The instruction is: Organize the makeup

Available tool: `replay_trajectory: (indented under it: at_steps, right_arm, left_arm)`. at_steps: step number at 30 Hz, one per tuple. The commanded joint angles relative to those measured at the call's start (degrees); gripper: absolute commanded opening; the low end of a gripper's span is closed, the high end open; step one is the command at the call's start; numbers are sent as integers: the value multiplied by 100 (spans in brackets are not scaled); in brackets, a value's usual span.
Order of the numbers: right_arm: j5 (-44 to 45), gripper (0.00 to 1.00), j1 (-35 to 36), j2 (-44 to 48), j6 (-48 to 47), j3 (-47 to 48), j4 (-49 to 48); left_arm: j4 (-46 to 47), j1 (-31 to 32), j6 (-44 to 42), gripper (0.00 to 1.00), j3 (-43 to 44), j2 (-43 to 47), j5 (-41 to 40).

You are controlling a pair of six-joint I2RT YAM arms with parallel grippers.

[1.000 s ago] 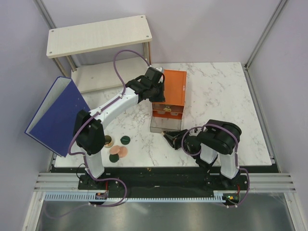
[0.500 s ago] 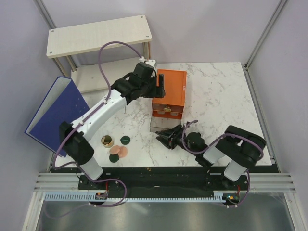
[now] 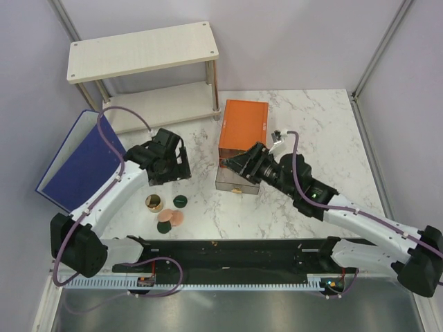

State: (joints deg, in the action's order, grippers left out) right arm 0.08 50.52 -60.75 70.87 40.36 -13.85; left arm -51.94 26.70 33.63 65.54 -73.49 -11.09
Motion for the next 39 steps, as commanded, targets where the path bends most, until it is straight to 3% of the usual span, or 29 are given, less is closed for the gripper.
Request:
replay_trajectory:
  at_steps: [1, 6, 11, 19, 22, 23, 24, 27, 33, 39]
  right_arm:
    - [344, 78, -446, 29, -2382, 1130, 2499]
    - [-297, 79, -1614, -595, -3517, 1921, 2984]
    - [-904, 78, -2607, -1631, -3966, 2484, 3028]
    - [-939, 73, -2873, -3177, -4468, 3996, 3054]
    - [-1009, 60, -2881, -3573, -4556, 4444, 3072]
    - [-1044, 51, -2873, -3662, -4599, 4585, 3072]
    - [-1114, 31, -2873, -3750, -4609, 4656, 3081]
    - [-1220, 10, -2873, -4005, -4556, 4771, 3081]
    - [-1317, 6, -2864, -4225, -4503, 4657, 3055]
    - [-1352, 7, -2873, -4296, -4503, 4612, 2941]
  left_arm:
    - [-640, -165, 750, 97, -603, 485, -165]
    - [-958, -340, 1049, 98, -1016, 687, -481]
    - [-1002, -692, 1111, 95, -1490, 889, -192]
    - [-1125, -1236, 1058, 95, -1693, 1276, -139]
    - [-1204, -1491, 1032, 96, -1763, 1250, 45]
    - [-1239, -1527, 1075, 95, -1764, 1232, 46]
    - [-1309, -1571, 1111, 95, -1772, 1215, 28]
    - [-1275, -1746, 1058, 95, -1755, 1066, 80]
    - [-880, -2265, 812, 95, -1913, 539, 660]
    - [-387, -2318, 628, 94, -1746, -59, 819]
